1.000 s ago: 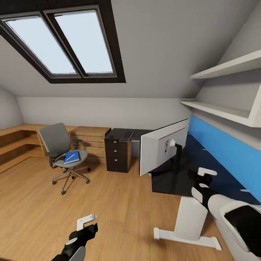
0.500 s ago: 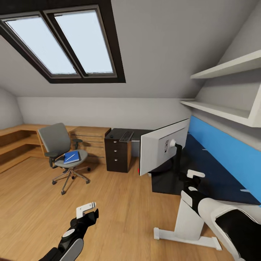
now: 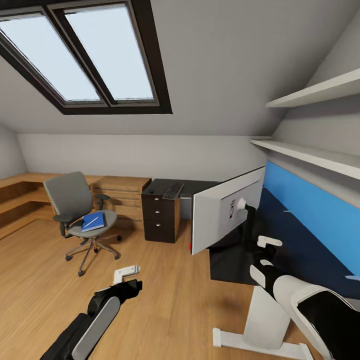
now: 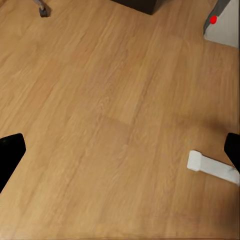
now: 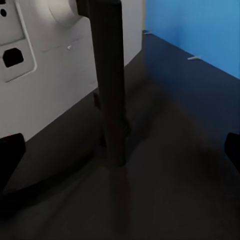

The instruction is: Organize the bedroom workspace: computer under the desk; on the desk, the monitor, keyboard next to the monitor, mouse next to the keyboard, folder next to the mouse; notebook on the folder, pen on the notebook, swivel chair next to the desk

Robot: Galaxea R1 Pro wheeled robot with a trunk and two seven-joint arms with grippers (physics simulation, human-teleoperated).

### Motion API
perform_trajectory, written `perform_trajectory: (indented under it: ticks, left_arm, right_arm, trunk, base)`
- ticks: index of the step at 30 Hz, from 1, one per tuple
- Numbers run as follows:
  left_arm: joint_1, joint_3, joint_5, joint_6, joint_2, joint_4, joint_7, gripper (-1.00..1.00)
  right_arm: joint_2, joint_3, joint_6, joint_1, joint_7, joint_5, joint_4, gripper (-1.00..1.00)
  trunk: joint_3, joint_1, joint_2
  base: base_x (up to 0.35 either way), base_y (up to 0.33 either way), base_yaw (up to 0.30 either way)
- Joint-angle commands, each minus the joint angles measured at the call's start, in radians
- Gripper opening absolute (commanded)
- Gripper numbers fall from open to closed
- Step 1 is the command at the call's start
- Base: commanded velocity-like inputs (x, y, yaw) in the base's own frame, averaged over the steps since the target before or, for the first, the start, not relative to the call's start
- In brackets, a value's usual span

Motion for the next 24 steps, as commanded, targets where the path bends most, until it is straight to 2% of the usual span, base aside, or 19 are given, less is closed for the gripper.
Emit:
perform_trajectory:
  ticks: [1,3,6,9,18,19,24]
  left_arm:
    - [-0.012,0.011,0.01,0.025,-0.01,0.005,0.01,1.0]
    - [-0.031,0.045,0.01,0.072,-0.038,0.037,0.01,1.0]
    - [-0.043,0.082,0.009,0.099,-0.059,0.078,0.008,1.0]
    - [-0.049,0.103,0.003,0.106,-0.065,0.104,0.006,1.0]
    - [-0.051,0.108,0.002,0.104,-0.059,0.111,0.007,1.0]
    - [-0.051,0.113,0.001,0.106,-0.058,0.085,0.011,1.0]
    - [-0.051,0.114,0.001,0.107,-0.057,0.021,0.012,1.0]
  right_arm:
    - [0.0,0.009,0.0,0.0,-0.004,-0.005,0.0,1.0]
    - [0.0,0.009,-0.001,0.0,-0.004,-0.006,0.0,1.0]
    - [0.0,0.009,-0.001,0.0,-0.004,-0.008,0.0,1.0]
    - [0.002,0.009,-0.001,0.001,-0.004,-0.008,0.001,1.0]
    - [0.002,0.009,-0.001,0.005,-0.004,-0.008,0.001,1.0]
    - [-0.001,0.008,-0.034,0.019,-0.004,-0.001,0.001,1.0]
    - [-0.003,0.008,-0.04,0.02,-0.004,-0.001,0.001,1.0]
  trunk:
    - [-0.002,0.001,-0.001]
    - [-0.002,0.001,-0.001]
    - [-0.002,0.001,-0.001]
    - [-0.002,0.001,-0.001]
    - [-0.002,0.001,-0.001]
    - [-0.002,0.001,-0.001]
    - [-0.005,0.005,-0.008]
  base:
    - [0.324,-0.064,0.0]
    - [0.313,-0.046,0.0]
    - [0.263,-0.032,0.0]
    - [0.216,-0.054,0.0]
    - [0.199,-0.036,0.0]
    - [0.004,-0.001,0.0]
    - [0.002,0.0,0.0]
